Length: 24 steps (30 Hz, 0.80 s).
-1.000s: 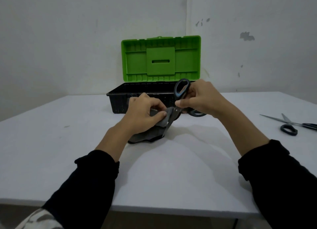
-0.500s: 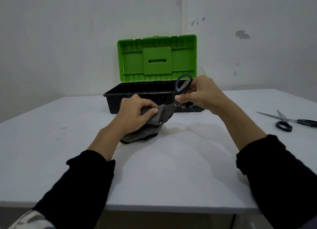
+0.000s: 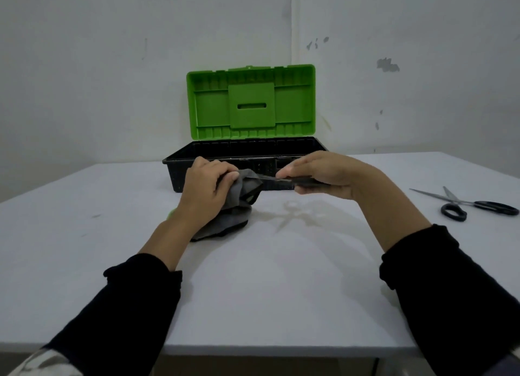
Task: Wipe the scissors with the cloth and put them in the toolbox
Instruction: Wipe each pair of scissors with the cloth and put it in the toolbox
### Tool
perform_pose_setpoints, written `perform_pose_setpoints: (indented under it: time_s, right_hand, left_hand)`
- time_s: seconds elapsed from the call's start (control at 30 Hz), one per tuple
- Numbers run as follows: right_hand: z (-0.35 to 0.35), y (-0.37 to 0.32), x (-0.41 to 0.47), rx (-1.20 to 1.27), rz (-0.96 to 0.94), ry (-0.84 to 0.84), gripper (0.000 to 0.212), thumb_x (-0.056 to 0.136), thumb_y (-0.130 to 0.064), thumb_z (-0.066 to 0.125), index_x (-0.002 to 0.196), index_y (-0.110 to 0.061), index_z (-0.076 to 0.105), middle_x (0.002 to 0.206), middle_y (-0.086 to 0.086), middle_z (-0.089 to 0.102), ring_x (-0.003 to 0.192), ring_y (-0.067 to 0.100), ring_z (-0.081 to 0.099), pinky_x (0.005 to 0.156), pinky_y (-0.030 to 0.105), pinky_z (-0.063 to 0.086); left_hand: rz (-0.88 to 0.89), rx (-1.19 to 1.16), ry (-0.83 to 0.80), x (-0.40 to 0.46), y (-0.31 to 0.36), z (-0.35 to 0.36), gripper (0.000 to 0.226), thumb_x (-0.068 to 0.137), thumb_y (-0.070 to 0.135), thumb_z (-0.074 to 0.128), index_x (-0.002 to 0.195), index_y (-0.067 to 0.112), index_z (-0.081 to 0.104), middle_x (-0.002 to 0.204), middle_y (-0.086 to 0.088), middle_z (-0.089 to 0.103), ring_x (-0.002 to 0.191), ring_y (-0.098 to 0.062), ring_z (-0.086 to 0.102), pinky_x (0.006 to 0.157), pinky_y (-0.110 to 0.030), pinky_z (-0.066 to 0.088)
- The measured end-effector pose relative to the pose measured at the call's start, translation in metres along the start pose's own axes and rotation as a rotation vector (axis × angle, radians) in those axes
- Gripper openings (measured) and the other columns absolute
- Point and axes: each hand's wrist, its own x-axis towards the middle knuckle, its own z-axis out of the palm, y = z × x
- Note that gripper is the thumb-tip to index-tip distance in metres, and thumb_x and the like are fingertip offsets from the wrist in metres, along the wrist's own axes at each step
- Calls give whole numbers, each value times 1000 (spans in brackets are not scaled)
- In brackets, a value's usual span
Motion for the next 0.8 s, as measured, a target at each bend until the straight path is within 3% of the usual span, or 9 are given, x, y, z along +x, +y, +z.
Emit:
perform_pose_setpoints:
  time_s: [0.13, 0.3, 0.37, 0.47, 0.53, 0.7, 0.8]
  right_hand:
    - [3, 2, 0, 206, -6, -95, 27, 95, -21, 51, 88, -1, 68, 82, 4, 62, 78, 14, 62, 82, 23, 57]
    - [7, 14, 4, 531, -140, -152, 14, 87, 3, 52, 96, 5, 64, 93, 11, 72, 90, 22, 69, 86, 27, 56]
    - [14, 19, 9, 537, -184, -102, 18, 84, 10, 54, 97, 3, 65, 93, 11, 71, 89, 20, 69, 81, 24, 57]
    - [28, 24, 13, 402, -195, 94, 13, 82, 4, 64, 84, -9, 68, 78, 4, 70, 73, 14, 66, 65, 19, 52]
    - [30, 23, 14, 347, -207, 180, 12, 79, 0, 68, 76, -12, 68, 70, 1, 68, 67, 12, 64, 63, 20, 48]
    - [34, 17, 13, 337, -144, 194, 9, 77, 2, 67, 74, -7, 67, 62, 3, 65, 56, 11, 61, 55, 18, 49]
    - [45, 15, 14, 372, -154, 213, 10, 76, 4, 67, 74, -5, 66, 70, 8, 65, 63, 16, 63, 55, 17, 53]
  left_hand:
    - [-137, -66, -45, 1, -12, 0, 33, 88, 44, 35, 85, 31, 64, 78, 12, 64, 84, -23, 54, 81, -45, 45]
    - [-294, -201, -76, 3, -9, -2, 22, 95, 22, 47, 83, 22, 66, 82, 1, 67, 83, -18, 60, 76, -30, 44]
    - [-355, -246, -73, 2, -6, -2, 22, 95, 21, 47, 86, 19, 67, 86, 1, 67, 86, -16, 60, 78, -29, 45]
    - [-411, -303, -69, 2, -3, -1, 20, 94, 23, 51, 88, 19, 69, 88, 2, 69, 88, -14, 61, 82, -29, 47]
    - [-414, -357, -42, 2, -1, -3, 16, 92, 21, 55, 84, 21, 70, 87, 5, 69, 87, -11, 62, 83, -26, 48]
    - [-341, -441, 107, 5, 9, -8, 11, 87, 14, 63, 82, 21, 70, 81, 10, 69, 76, 1, 62, 75, -14, 46]
    - [-226, -468, 44, 4, 22, -7, 9, 84, 12, 66, 87, 17, 72, 83, 10, 69, 77, 5, 63, 75, -8, 45]
